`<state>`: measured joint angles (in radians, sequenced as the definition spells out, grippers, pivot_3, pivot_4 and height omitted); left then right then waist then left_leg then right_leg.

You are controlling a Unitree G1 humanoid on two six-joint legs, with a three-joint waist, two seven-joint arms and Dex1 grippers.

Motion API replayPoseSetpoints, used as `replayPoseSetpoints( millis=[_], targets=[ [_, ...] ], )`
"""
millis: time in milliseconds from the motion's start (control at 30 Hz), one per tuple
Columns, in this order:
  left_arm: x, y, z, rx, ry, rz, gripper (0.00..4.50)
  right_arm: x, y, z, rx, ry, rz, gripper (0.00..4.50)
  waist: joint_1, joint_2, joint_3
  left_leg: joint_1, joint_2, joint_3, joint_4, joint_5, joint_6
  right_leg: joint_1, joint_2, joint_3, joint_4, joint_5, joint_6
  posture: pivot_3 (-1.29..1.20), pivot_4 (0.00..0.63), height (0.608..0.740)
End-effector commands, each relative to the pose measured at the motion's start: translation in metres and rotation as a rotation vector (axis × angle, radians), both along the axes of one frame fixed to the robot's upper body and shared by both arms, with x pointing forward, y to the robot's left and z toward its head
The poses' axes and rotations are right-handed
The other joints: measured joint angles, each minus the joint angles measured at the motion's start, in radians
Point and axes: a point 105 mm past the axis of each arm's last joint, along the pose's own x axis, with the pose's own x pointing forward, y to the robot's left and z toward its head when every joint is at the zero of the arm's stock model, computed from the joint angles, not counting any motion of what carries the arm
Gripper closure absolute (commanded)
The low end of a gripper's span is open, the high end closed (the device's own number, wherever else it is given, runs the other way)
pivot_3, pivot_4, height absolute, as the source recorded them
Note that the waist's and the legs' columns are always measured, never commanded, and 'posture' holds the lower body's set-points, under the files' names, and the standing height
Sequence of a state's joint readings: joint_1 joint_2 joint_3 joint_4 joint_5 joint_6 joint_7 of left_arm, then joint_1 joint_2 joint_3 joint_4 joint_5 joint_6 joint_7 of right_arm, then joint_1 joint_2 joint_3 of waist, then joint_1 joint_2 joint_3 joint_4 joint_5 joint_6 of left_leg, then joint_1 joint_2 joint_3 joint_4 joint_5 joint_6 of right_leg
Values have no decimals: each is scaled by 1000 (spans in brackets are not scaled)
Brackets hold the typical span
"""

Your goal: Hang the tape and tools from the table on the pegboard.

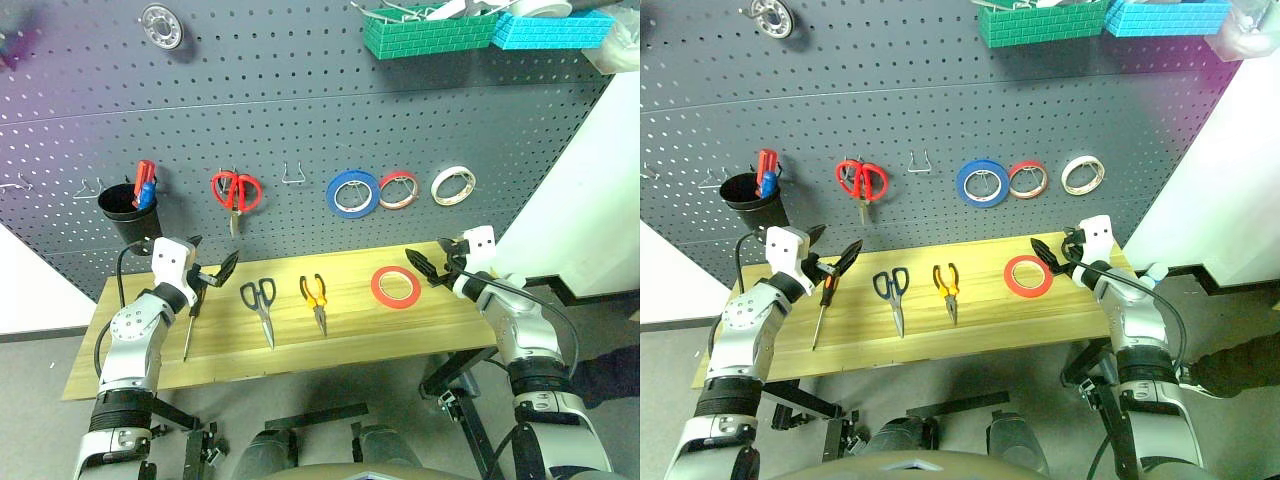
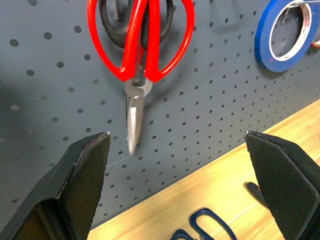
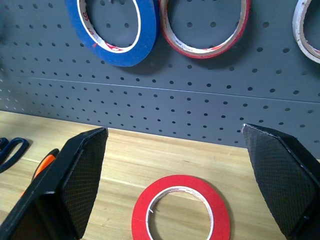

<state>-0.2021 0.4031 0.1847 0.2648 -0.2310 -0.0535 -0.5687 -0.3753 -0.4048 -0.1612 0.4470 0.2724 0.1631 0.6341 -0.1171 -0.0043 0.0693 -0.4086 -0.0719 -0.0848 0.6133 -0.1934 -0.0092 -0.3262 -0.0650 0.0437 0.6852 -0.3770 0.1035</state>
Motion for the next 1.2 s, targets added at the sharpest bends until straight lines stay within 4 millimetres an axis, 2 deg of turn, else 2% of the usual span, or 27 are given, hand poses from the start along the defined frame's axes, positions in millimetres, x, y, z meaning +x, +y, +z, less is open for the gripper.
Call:
replayPoseSetpoints(
  millis=[33, 367, 633, 800, 1033, 1200],
  targets=[
    [1, -9, 11, -3, -33, -50, 13, 6, 4, 17, -22, -53, 25, 0, 1, 0, 0, 0, 0, 0, 0, 0, 0, 0, 0, 0, 0, 0, 0, -102, 43, 740],
    [13, -51, 6, 11, 106, -332, 13, 15, 16, 11, -50, -29, 84, 0, 24, 1, 5, 0, 0, 0, -1, 0, 0, 0, 0, 0, -1, 0, 0, -86, 77, 740],
    [3, -67, -3, -44, 231, -489, 13, 16, 21, 9, -64, -25, 108, 0, 23, 3, 21, -1, 0, 0, -3, 0, 1, -1, 0, 0, -3, 0, 0, -78, 92, 740],
    [-3, -87, -8, -43, 284, -579, 13, 16, 25, 6, -60, -18, 114, 0, 24, 2, 31, -1, 0, 0, -3, 0, 1, -1, -1, 0, -3, 0, 0, -77, 99, 740],
    [-3, -101, -8, 4, 275, -643, 13, 14, 27, -1, -67, -2, 118, 0, 23, 0, 39, -1, 0, 1, -3, 0, 1, -1, -1, 0, -3, 0, 0, -85, 100, 740],
    [-4, -103, -12, 73, 271, -670, 13, 11, 28, -11, -122, 36, 139, 0, 23, 1, 40, -1, 0, 1, -3, 0, 1, -1, 0, 0, -3, 0, 0, -87, 101, 740]
  ],
)
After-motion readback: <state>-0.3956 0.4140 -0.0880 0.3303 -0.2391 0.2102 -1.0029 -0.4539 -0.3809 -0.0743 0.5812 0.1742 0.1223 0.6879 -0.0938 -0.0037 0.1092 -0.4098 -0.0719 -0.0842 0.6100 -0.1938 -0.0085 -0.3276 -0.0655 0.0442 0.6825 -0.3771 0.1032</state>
